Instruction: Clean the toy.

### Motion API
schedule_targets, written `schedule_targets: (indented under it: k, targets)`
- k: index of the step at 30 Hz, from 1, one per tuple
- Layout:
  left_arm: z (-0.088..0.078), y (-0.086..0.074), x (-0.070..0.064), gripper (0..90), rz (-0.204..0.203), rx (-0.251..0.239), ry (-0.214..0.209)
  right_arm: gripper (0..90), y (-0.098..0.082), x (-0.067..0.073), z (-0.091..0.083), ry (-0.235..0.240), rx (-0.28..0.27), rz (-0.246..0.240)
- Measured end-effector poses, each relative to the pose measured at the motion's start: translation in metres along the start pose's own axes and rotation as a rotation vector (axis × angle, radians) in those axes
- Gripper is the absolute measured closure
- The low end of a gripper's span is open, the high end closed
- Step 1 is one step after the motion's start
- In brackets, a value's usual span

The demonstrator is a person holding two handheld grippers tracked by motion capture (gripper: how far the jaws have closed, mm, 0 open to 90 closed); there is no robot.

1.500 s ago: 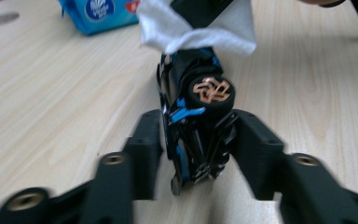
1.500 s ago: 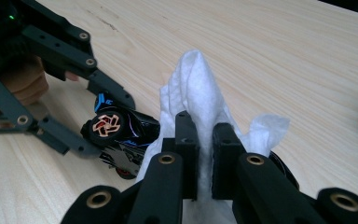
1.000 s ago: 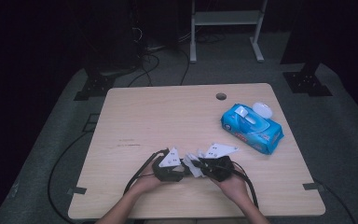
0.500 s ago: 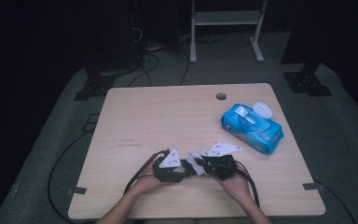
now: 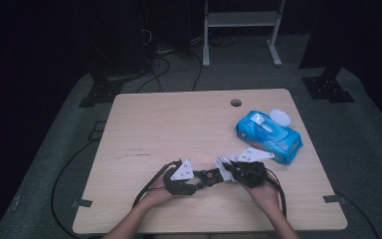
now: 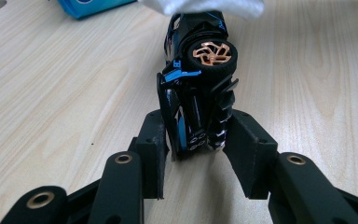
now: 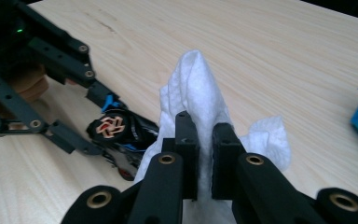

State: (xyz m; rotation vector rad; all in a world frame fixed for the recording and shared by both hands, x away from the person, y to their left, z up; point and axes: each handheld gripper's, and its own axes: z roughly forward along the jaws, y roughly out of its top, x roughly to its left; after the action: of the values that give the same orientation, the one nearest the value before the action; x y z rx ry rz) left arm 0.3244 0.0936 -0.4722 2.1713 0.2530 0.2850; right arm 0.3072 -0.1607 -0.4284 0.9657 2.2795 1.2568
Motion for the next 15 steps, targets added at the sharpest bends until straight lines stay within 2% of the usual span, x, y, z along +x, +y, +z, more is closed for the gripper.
schedule_targets:
  k: [3, 5, 7, 9, 11, 13, 15]
  targets:
    - [0.001, -0.001, 0.000, 58.6, -0.008, -0.003, 0.000, 83.7, -0.001, 0.005, 0.002, 0.049, -0.016, 0.007]
    - [0.002, 0.000, -0.001, 53.8, -0.013, -0.003, 0.001, 83.7, -0.001, 0.012, 0.005, 0.053, -0.019, -0.006]
    - [0.005, 0.001, -0.003, 49.8, -0.004, 0.000, -0.001, 83.6, 0.000, 0.017, 0.007, 0.078, -0.022, -0.008]
    - [0.008, 0.002, -0.005, 50.0, 0.005, 0.002, 0.005, 83.6, 0.000, 0.021, 0.008, 0.084, -0.023, -0.021]
    - [0.008, 0.002, -0.005, 56.7, 0.003, -0.001, 0.012, 83.6, 0.000, 0.022, 0.008, 0.082, -0.021, -0.032]
    - [0.008, 0.002, -0.004, 57.4, -0.001, 0.001, 0.008, 83.7, 0.000, 0.021, 0.006, 0.070, -0.020, -0.036]
    - [0.008, 0.002, -0.004, 57.5, 0.000, 0.001, 0.009, 83.7, 0.000, 0.016, 0.004, 0.036, -0.010, -0.032]
